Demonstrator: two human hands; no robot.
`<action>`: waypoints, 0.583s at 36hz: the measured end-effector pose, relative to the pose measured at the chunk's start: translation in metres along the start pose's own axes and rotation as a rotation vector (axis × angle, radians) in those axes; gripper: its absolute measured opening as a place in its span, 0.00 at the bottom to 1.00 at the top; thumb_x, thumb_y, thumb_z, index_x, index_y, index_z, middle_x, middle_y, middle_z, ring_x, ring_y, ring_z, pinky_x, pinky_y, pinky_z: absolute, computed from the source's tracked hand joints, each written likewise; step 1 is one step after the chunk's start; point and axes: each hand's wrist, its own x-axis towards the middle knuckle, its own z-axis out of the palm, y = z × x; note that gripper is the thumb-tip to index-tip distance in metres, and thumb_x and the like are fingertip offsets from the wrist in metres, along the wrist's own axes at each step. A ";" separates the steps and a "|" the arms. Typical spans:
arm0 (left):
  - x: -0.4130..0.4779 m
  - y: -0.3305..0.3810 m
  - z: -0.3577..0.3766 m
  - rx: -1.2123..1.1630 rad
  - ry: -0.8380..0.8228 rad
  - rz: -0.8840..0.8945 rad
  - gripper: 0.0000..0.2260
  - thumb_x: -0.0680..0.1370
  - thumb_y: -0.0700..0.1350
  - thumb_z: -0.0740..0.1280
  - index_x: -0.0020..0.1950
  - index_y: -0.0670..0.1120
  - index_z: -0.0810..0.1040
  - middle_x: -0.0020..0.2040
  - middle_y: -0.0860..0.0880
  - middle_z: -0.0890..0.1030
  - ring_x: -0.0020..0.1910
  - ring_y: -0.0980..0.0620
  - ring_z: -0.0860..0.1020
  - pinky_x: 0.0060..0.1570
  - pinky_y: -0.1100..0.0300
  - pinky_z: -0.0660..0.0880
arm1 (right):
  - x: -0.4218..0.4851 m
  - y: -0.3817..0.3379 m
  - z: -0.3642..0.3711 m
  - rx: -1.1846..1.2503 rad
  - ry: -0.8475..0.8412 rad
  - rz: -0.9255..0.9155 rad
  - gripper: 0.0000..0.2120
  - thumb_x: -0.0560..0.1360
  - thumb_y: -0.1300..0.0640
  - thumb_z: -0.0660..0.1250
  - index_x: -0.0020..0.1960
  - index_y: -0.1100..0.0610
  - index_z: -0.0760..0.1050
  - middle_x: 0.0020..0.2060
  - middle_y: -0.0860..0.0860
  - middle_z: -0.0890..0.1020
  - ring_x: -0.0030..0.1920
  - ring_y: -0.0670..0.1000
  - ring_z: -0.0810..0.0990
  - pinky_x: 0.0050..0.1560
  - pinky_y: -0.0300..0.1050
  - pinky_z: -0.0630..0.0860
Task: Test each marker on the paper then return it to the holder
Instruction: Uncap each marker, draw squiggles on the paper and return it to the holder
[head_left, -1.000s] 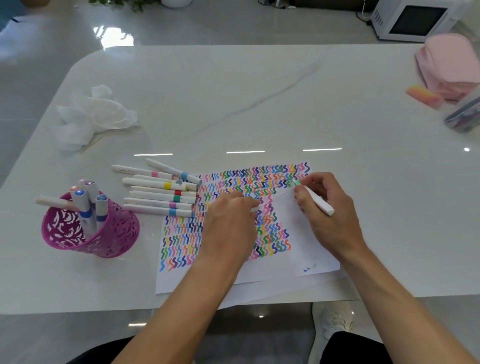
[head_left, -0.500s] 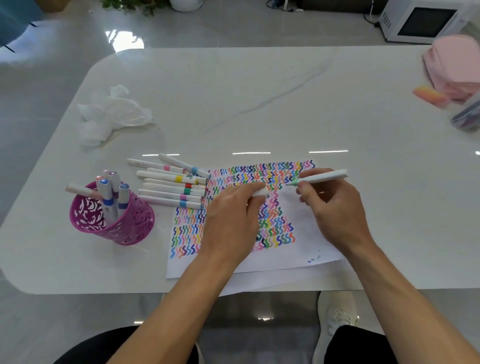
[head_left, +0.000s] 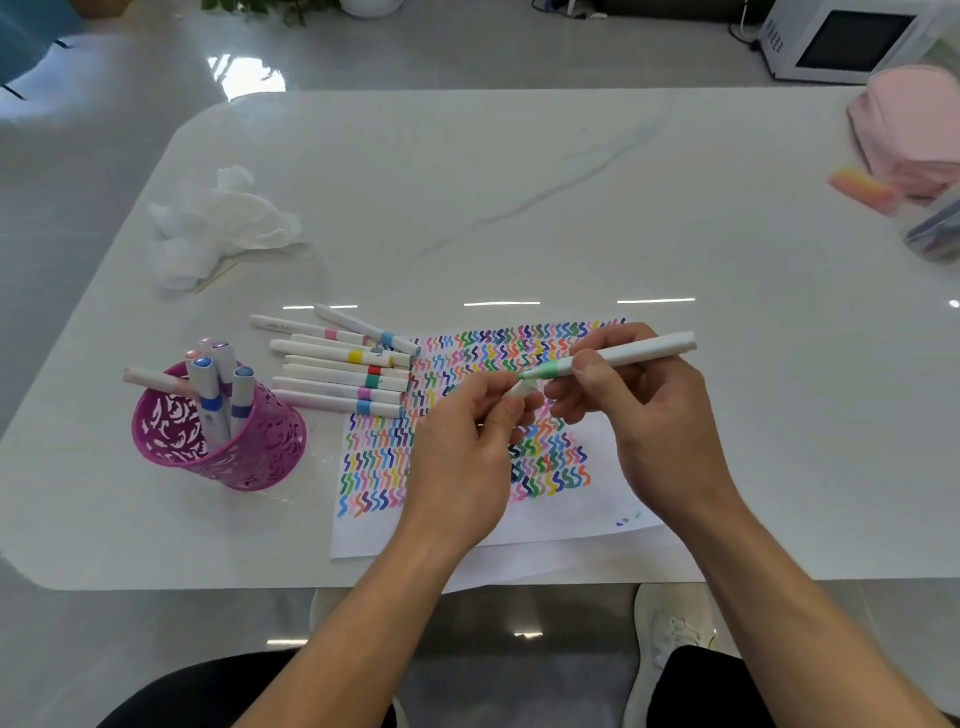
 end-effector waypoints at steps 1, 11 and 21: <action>0.000 0.000 0.000 -0.010 0.001 -0.002 0.07 0.83 0.45 0.65 0.58 0.52 0.80 0.45 0.60 0.85 0.47 0.64 0.83 0.46 0.69 0.79 | 0.001 -0.001 0.000 -0.006 0.006 -0.005 0.03 0.83 0.62 0.66 0.51 0.59 0.78 0.37 0.56 0.87 0.38 0.56 0.87 0.42 0.44 0.83; 0.001 -0.002 -0.011 0.005 0.007 0.015 0.08 0.83 0.45 0.65 0.57 0.57 0.80 0.47 0.58 0.84 0.48 0.59 0.83 0.49 0.60 0.82 | 0.003 -0.002 0.002 -0.116 -0.010 0.002 0.03 0.83 0.59 0.68 0.51 0.59 0.78 0.37 0.53 0.87 0.37 0.52 0.87 0.40 0.42 0.82; -0.002 -0.002 -0.021 -0.024 -0.015 0.068 0.09 0.82 0.48 0.65 0.53 0.64 0.80 0.43 0.58 0.84 0.45 0.57 0.83 0.46 0.59 0.82 | 0.002 -0.002 0.012 -0.031 -0.057 0.016 0.05 0.81 0.57 0.70 0.49 0.59 0.80 0.37 0.54 0.87 0.37 0.54 0.87 0.41 0.46 0.85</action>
